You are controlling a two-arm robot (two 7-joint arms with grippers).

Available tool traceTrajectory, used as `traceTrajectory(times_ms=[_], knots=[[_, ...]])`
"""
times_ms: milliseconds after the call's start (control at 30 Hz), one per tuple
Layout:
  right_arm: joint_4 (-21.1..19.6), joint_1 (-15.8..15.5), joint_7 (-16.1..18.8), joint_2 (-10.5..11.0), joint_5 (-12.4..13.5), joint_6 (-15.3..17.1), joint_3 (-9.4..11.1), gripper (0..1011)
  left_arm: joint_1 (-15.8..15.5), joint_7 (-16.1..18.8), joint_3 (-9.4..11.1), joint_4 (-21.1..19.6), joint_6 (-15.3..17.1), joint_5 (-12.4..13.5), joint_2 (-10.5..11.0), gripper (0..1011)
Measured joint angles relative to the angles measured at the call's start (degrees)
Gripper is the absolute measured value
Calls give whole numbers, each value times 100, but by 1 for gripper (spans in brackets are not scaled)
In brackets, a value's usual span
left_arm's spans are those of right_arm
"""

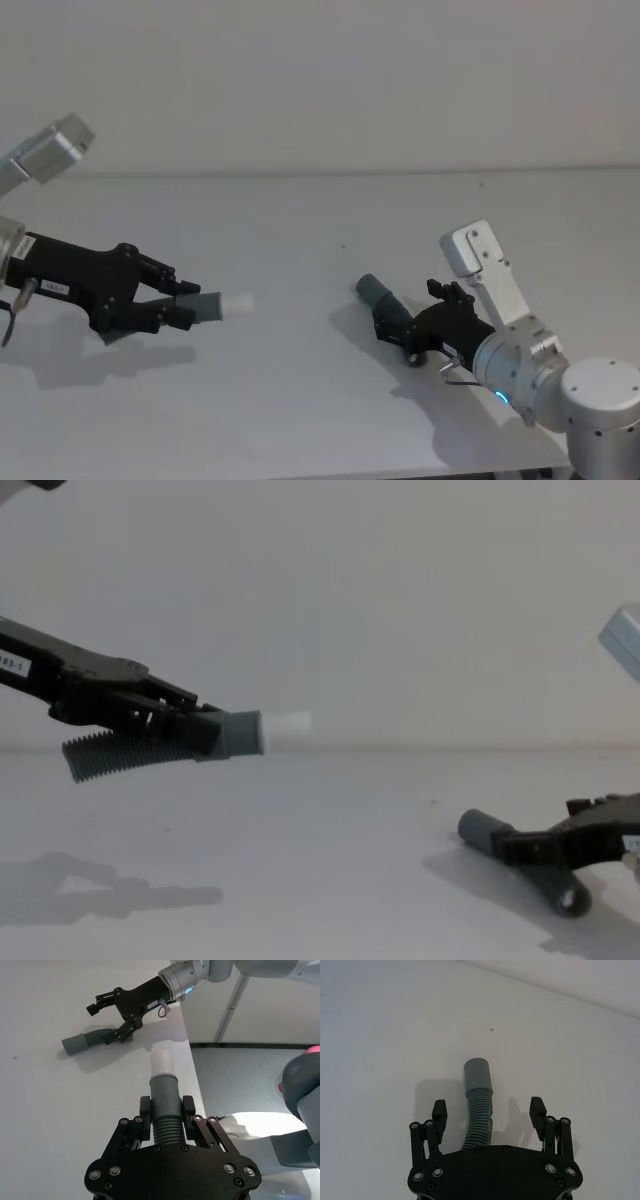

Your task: Use both hands to pick up one end of the pipe from the table, align the ends, and insert them.

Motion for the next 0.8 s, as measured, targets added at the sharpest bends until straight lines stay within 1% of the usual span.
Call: traceTrajectory(times_ms=[400, 600, 667, 733, 767, 800], knots=[[263, 82, 185, -63, 88, 11, 74, 1001, -45, -41, 100, 118, 43, -44, -61, 339], [416, 146, 252, -112, 93, 9, 80, 879, -55, -24, 142, 168, 60, -60, -83, 339], [457, 164, 265, -127, 93, 7, 82, 799, -56, 1, 156, 182, 68, -67, -89, 339], [481, 176, 278, -135, 94, 4, 84, 759, -57, 32, 162, 194, 76, -73, -94, 339], [501, 187, 289, -144, 94, 1, 85, 722, -57, 44, 163, 197, 77, -75, -96, 339], [519, 196, 295, -150, 95, -1, 86, 658, -57, 56, 165, 199, 78, -76, -98, 339]])
